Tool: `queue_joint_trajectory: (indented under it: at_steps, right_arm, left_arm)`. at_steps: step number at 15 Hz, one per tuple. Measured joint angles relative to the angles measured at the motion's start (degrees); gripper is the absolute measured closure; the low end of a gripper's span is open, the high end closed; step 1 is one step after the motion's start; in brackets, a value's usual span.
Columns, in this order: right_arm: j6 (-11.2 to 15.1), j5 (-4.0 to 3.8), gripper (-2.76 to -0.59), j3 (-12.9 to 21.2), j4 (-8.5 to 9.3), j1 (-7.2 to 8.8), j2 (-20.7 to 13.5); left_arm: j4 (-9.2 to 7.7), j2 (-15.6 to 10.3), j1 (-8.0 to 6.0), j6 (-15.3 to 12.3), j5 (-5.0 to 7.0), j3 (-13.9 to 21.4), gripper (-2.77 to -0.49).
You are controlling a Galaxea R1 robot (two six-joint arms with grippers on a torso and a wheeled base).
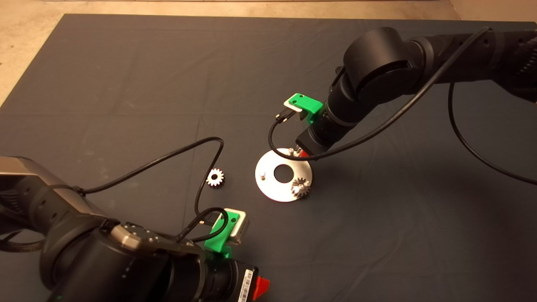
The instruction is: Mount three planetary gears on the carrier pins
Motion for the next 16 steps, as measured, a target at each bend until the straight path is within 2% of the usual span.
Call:
queue_joint_trajectory:
  at_steps: [1, 3, 7, 10, 12, 13, 16]
  right_arm:
    - [0.0, -0.50, -0.89, -0.6, -0.02, 0.00, 0.0]
    - [0.0, -0.78, -0.89, -2.3, -0.02, -0.02, 0.5]
    - [-0.4, -0.40, -0.89, -7.4, -0.02, -0.18, 4.2]
    - [-0.5, -0.78, -0.89, -11.3, -0.02, -0.49, 6.2]
    - [-0.7, -1.56, -0.89, -11.3, -0.02, -0.51, 6.9]
    - [-0.9, -2.42, -0.89, -11.3, -0.02, -0.51, 7.1]
    - [-0.9, -2.60, -0.89, -11.3, -0.02, -0.51, 7.2]
  left_arm:
    - [0.02, 0.0, 0.00, 0.0, -0.01, 0.0, -2.08]
    - [0.02, 0.0, -0.01, 0.0, -0.04, 0.0, -2.08]
    - [0.02, 0.0, 0.00, 0.0, -0.01, 0.0, -2.08]
    - [0.02, 0.0, -0.02, 0.0, -0.03, 0.0, -2.08]
    - [0.02, 0.0, -0.02, 0.0, -0.02, 0.0, -2.08]
    - [0.02, 0.0, -0.02, 0.0, -0.04, 0.0, -2.08]
    - [0.02, 0.0, 0.00, 0.0, -0.02, 0.0, -2.08]
